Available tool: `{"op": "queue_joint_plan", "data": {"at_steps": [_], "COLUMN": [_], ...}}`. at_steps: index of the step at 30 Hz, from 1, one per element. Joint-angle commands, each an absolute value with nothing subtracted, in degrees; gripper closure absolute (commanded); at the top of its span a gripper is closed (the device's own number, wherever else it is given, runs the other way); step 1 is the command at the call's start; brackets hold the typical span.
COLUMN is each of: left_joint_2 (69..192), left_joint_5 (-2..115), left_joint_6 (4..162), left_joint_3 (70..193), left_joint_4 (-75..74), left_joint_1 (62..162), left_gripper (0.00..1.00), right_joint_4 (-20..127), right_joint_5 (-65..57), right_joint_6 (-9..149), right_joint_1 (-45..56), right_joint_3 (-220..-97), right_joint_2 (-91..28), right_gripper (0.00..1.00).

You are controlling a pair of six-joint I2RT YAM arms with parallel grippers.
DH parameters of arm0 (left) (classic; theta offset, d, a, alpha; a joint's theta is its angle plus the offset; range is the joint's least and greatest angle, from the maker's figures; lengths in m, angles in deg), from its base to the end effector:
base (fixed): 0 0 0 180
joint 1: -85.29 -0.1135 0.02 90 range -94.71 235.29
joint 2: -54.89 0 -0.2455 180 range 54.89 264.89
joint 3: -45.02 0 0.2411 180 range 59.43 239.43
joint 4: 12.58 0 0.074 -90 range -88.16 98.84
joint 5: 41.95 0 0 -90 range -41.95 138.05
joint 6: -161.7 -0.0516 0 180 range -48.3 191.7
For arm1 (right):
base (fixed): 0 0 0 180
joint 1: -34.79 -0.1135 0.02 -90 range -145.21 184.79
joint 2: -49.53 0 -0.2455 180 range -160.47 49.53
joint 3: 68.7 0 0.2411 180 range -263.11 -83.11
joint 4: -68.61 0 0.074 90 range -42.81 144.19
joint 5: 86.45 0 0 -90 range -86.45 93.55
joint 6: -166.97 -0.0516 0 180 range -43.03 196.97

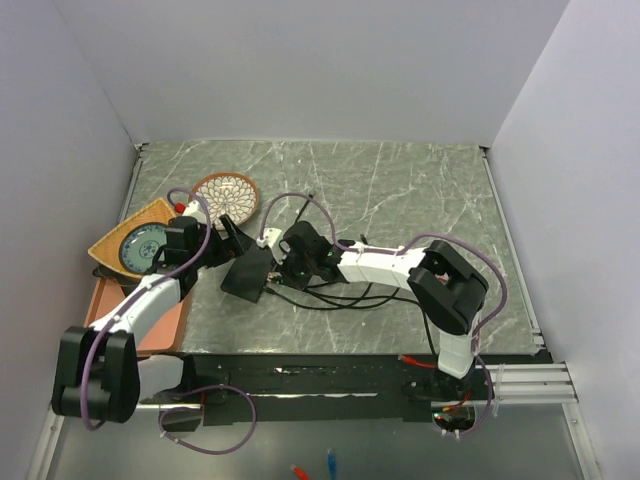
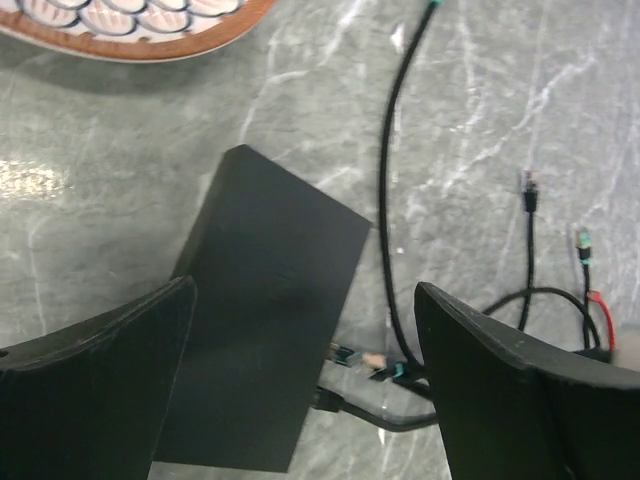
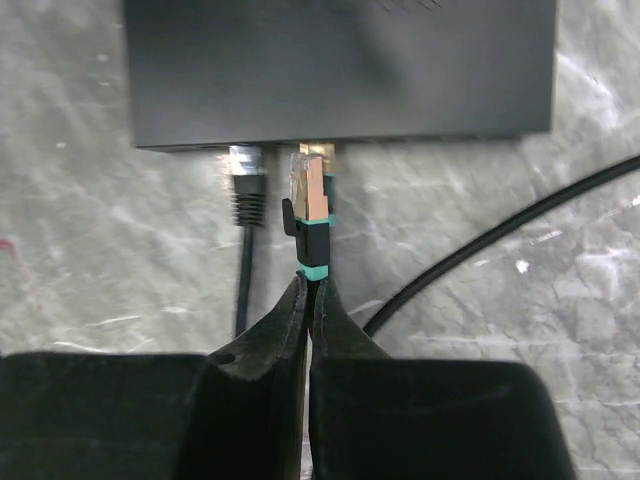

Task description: Insert the plug into the switch port

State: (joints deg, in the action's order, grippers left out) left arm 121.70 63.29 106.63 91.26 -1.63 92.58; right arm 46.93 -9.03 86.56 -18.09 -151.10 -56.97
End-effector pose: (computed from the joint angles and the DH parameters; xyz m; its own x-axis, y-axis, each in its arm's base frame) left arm 0.2508 -0.0458 0.1897 -0.6225 -0.4773 -0.6202 -0.0143 0.7993 -0.6008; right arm 0.2303 0.3230 0.1613 -0.2815 -0.6414 -0.7137 -0.9298 0.3661 0.0377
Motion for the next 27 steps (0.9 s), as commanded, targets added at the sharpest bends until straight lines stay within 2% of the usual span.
{"op": "queue_joint_plan", "data": {"at_steps": [1,14,21,27], "left_joint_2": [124.93,129.33,123.1,119.84], "left_joint_5": [65.19,68.87,78.44,87.58], "left_joint_6": [105.18,104.22,105.7,107.82], "left_joint_3": [91.33,91.86,88.18,84.66], "left_joint_4": [-5.9,-8.1,-15.11,-24.17], "left_joint_1": [91.36,89.95,89.87,89.95], "left_gripper": [0.04,0.04,0.01,0.11], "right_joint_4": [49.45,48.48,50.15,51.47], "right_joint_5": [-11.47,-17.19,-19.91,-24.39], "right_joint_6": [84.09,83.74,83.39,82.78], "right_joint_1": [-15.58,-12.05,-10.82,-9.24], "right_joint_3": [-153.87,-155.19,-152.11,-149.56], "right_joint_2": [-58.75,-62.18,-56.13,-50.59], "right_gripper": [1.0,1.0,1.0,1.0]}}
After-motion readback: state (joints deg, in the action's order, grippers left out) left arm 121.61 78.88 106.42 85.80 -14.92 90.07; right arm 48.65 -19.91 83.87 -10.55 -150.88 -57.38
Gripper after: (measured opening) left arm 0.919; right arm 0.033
